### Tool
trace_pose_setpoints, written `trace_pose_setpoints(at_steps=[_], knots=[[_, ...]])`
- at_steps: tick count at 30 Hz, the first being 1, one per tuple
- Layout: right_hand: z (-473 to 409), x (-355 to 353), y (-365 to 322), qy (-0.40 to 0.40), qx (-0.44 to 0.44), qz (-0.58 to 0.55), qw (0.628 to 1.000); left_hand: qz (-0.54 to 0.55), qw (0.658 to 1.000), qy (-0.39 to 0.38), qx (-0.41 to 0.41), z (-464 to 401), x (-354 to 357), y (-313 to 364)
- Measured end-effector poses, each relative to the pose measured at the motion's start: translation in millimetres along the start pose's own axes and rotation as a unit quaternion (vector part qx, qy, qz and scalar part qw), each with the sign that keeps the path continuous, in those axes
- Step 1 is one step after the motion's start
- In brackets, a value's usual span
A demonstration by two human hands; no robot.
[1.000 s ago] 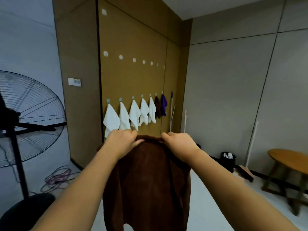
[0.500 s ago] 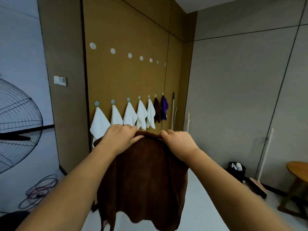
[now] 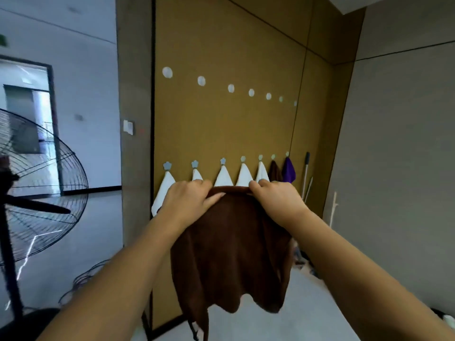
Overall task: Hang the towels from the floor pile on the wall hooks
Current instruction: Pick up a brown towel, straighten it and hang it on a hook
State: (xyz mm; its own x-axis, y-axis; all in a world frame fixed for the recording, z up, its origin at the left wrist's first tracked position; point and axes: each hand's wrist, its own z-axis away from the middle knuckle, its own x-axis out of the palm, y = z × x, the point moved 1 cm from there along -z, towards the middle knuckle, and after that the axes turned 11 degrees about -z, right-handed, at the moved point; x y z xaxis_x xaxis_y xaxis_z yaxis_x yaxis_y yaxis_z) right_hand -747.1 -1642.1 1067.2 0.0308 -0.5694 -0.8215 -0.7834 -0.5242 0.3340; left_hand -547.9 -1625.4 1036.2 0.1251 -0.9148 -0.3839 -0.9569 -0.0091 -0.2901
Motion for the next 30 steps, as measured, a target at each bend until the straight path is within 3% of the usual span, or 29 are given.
trace_pose_setpoints(at_steps=[17,30], knots=[[-262,127,59,0.056,-0.051,0.007,0.997,-0.105,0.994,0.014,0.017,-107,219,-124],[-444,208,98,0.155,-0.094,-0.129,0.975,-0.125,0.992,0.029,-0.001,-183,348,-212]])
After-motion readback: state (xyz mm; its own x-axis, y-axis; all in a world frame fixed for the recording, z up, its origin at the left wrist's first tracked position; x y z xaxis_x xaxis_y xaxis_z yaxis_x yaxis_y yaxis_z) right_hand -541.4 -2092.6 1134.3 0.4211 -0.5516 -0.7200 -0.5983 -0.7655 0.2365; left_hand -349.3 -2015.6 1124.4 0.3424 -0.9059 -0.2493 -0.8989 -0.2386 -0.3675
